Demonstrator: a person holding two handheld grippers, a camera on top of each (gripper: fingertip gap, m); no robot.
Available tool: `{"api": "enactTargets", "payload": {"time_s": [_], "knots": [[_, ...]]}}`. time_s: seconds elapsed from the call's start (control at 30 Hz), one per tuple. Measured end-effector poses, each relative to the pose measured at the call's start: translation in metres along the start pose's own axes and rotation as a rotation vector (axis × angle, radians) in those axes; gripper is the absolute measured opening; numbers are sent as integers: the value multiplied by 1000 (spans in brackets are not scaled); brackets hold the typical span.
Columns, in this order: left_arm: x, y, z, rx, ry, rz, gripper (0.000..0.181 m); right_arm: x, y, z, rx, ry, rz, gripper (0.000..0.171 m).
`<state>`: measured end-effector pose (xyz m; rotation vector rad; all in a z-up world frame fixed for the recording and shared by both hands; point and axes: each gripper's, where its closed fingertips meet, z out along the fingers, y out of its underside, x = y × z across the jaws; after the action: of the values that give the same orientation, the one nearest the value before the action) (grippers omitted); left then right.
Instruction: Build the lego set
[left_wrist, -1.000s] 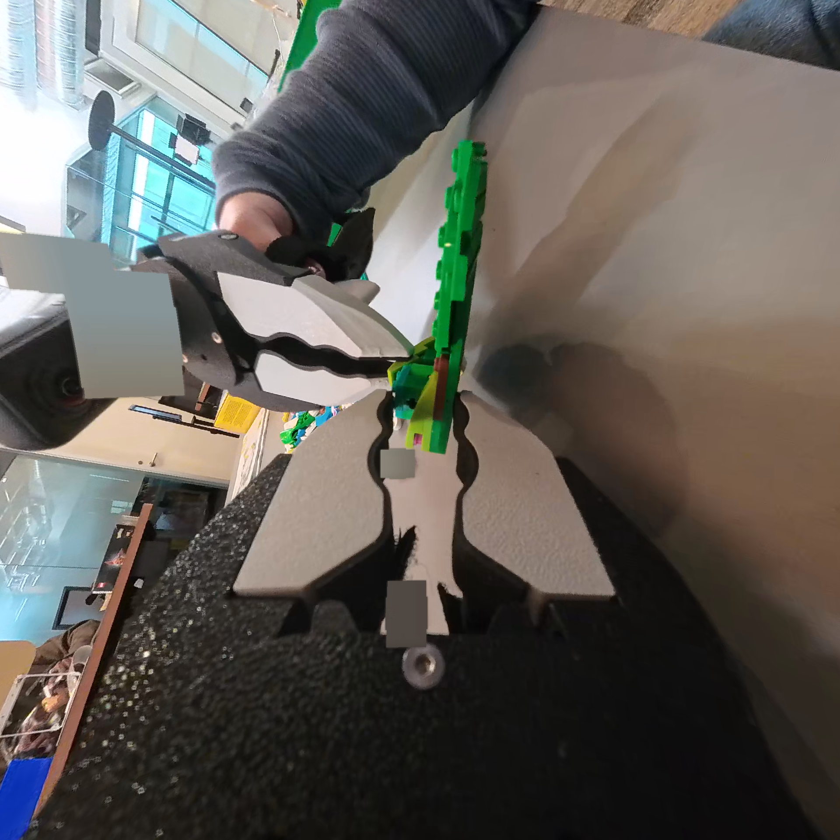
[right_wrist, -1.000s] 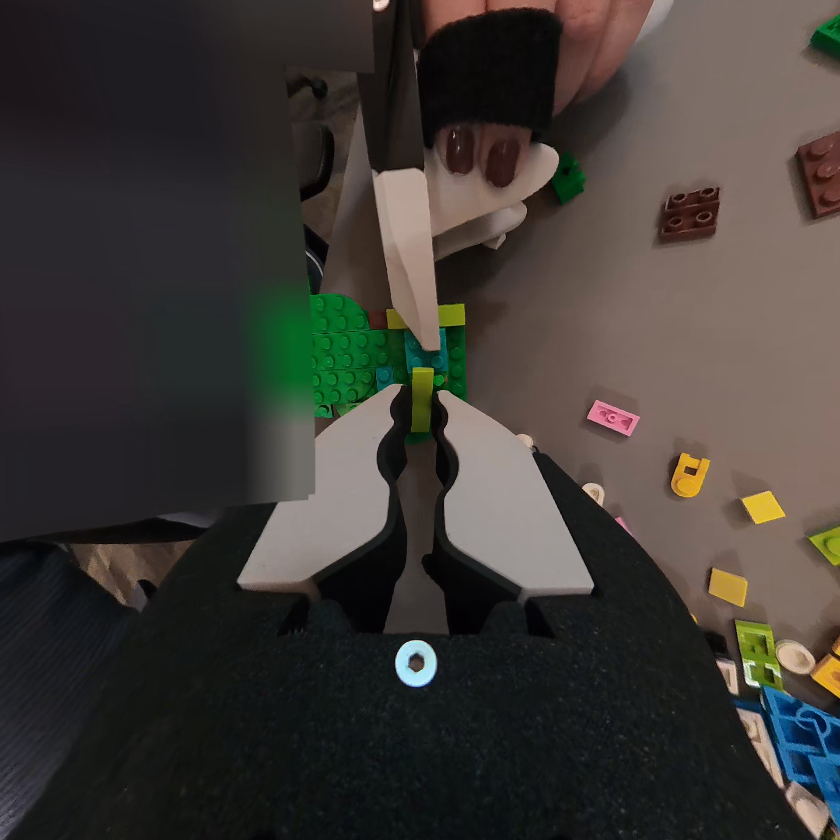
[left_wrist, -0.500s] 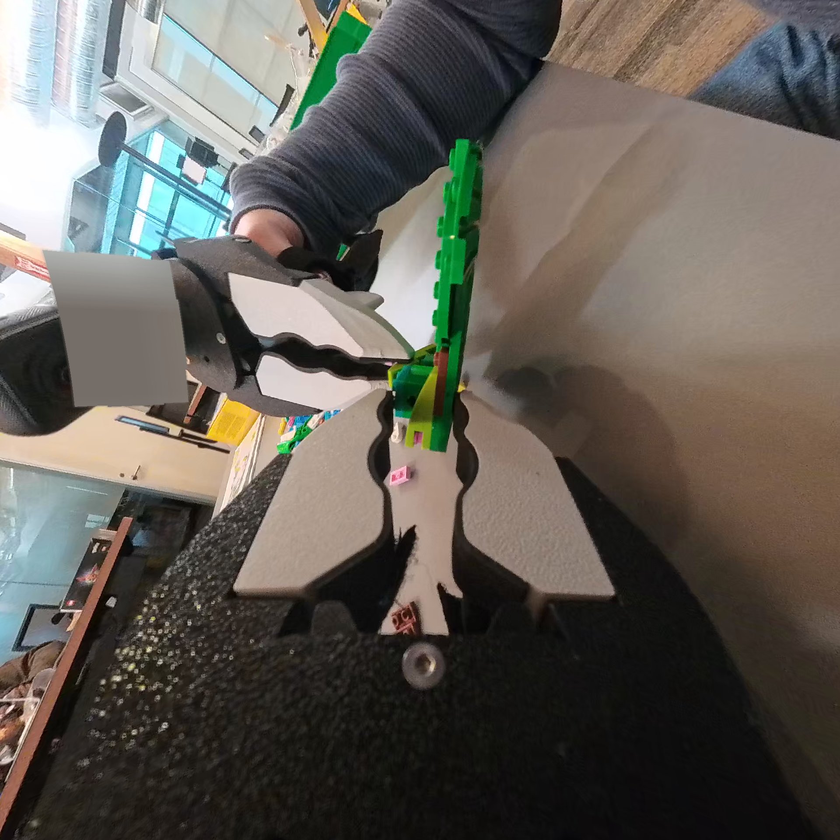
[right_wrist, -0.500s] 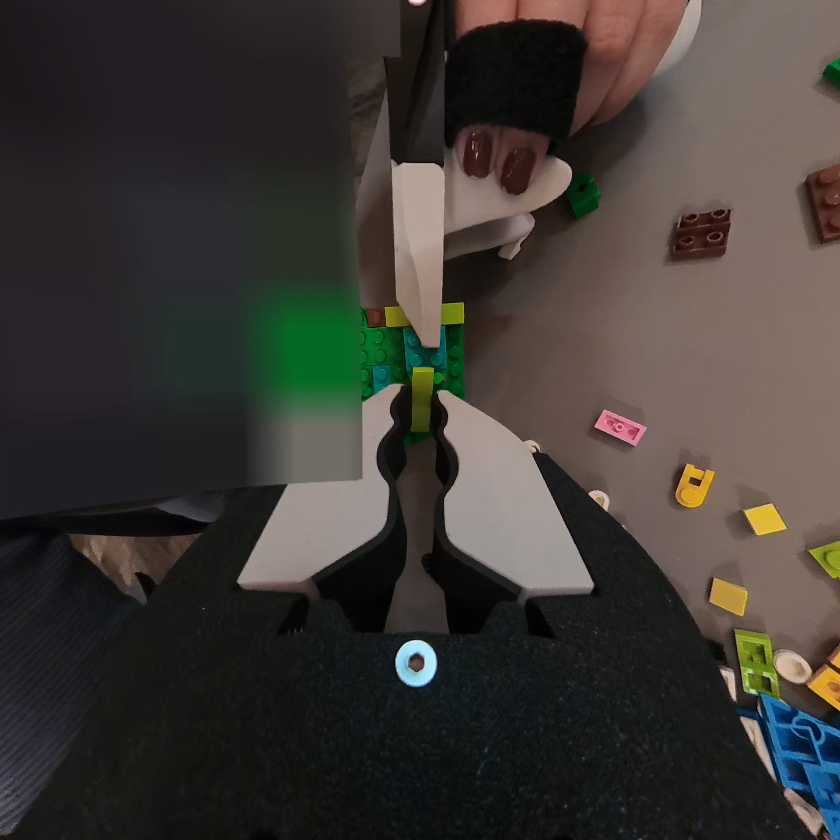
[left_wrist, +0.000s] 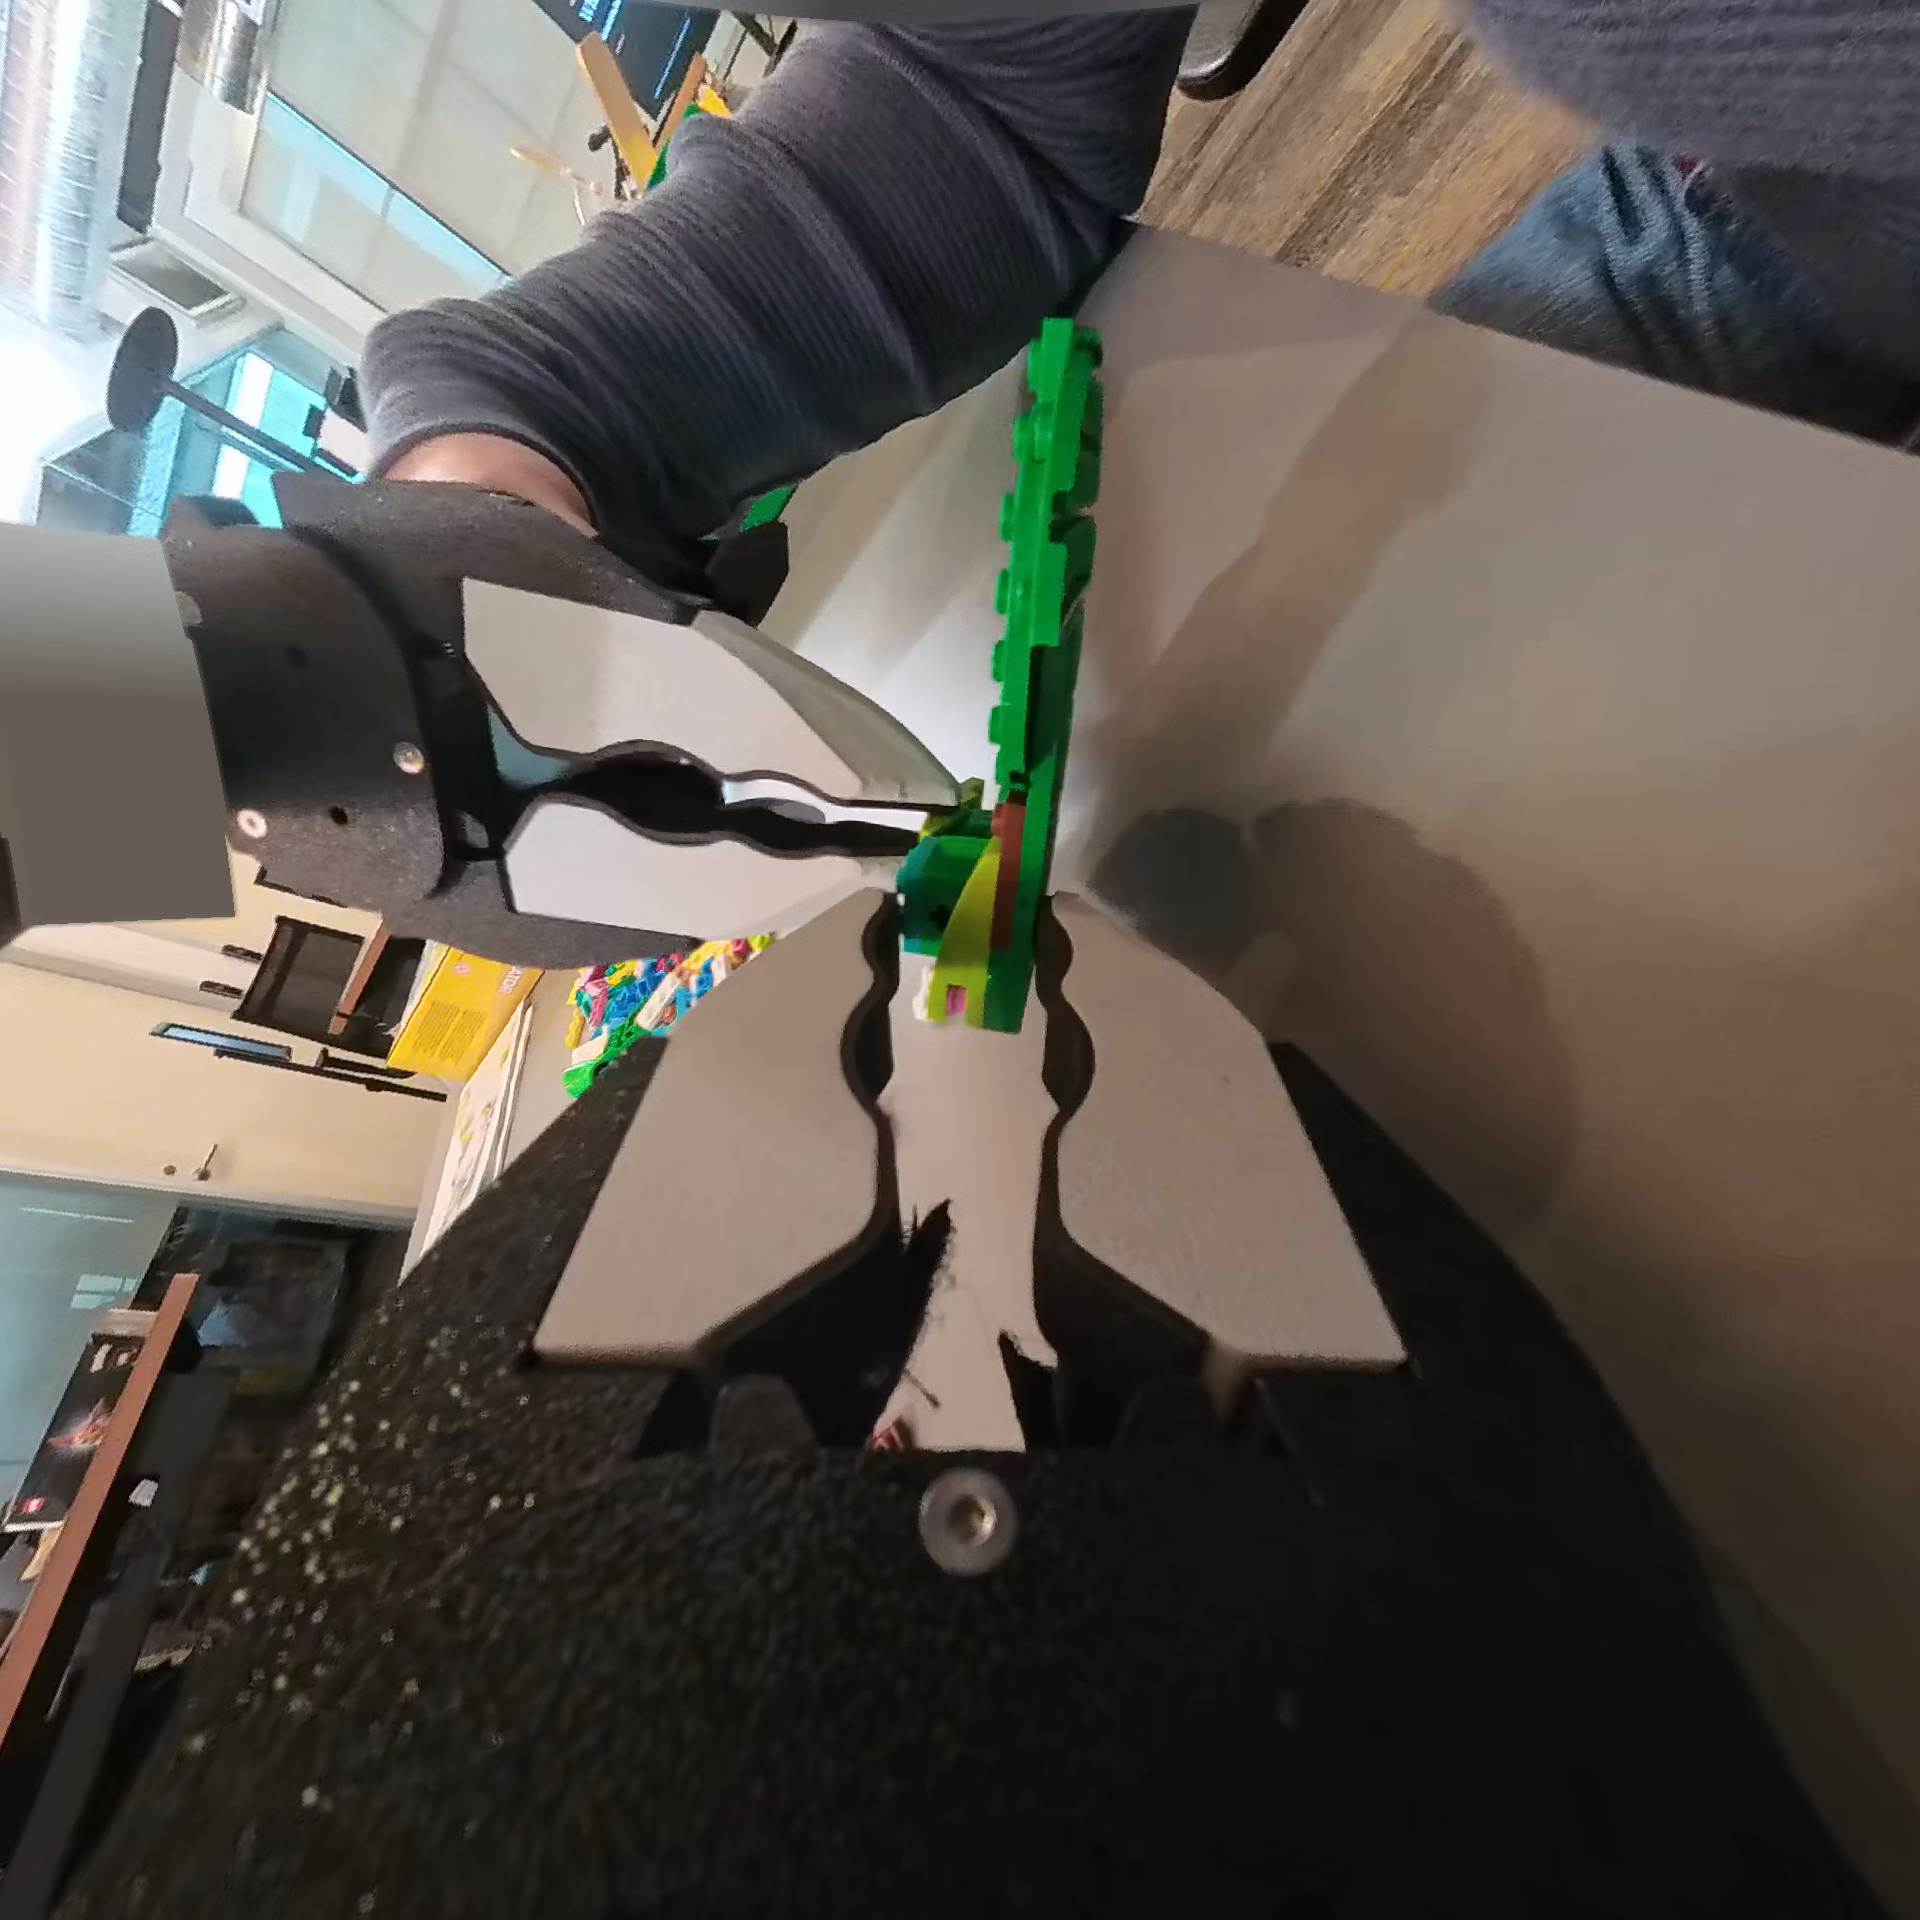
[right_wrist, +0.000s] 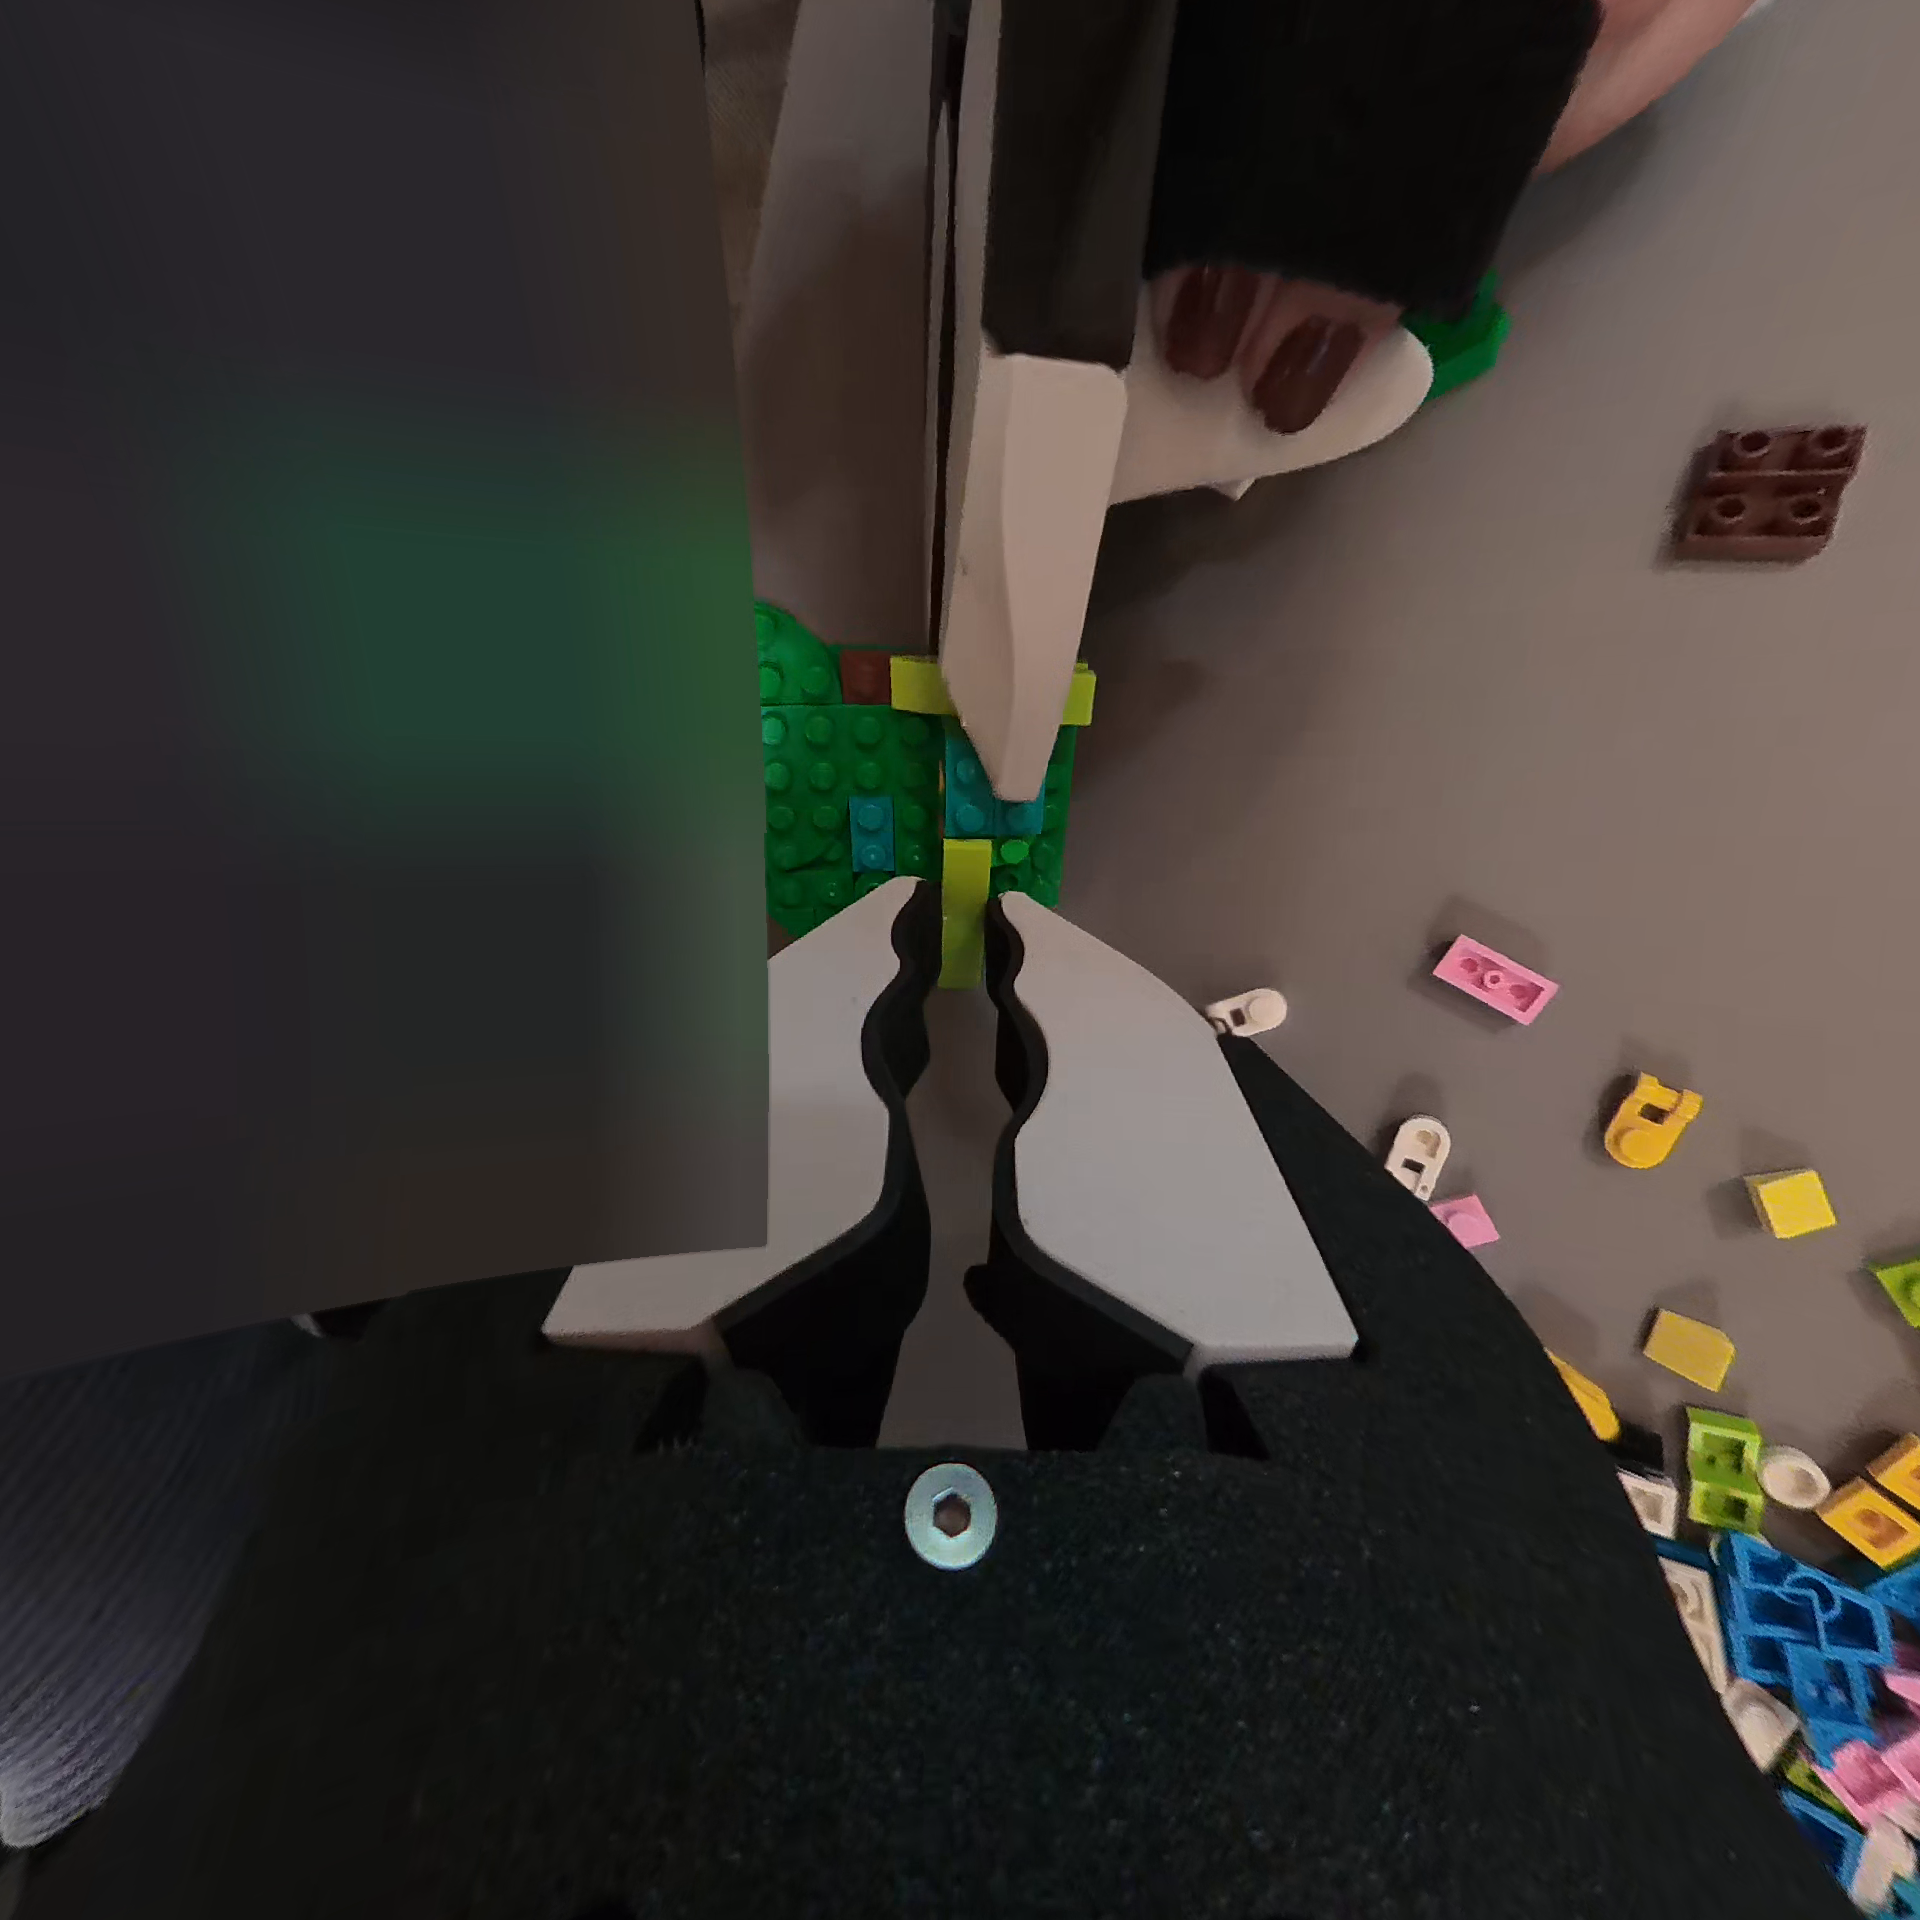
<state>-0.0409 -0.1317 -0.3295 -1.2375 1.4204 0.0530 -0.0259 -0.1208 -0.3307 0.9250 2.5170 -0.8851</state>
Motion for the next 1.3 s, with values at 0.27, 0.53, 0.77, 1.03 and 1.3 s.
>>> {"api": "enactTargets", "payload": {"time_s": [0.27,0.53,0.77,1.03,1.3], "knots": [[7,1,2,-7,46,2,25,0,3,8,-33,-34,15,7],[6,-1,1,7,36,6,25,-2,2,8,-5,-72,0,7],[6,-6,-1,40,42,-13,25,-7,-1,4,28,-115,-10,7],[10,-9,1,48,69,-10,25,-9,-5,6,30,-107,-26,7],[17,-8,2,39,109,3,25,-9,-6,13,21,-98,-43,7]]}}
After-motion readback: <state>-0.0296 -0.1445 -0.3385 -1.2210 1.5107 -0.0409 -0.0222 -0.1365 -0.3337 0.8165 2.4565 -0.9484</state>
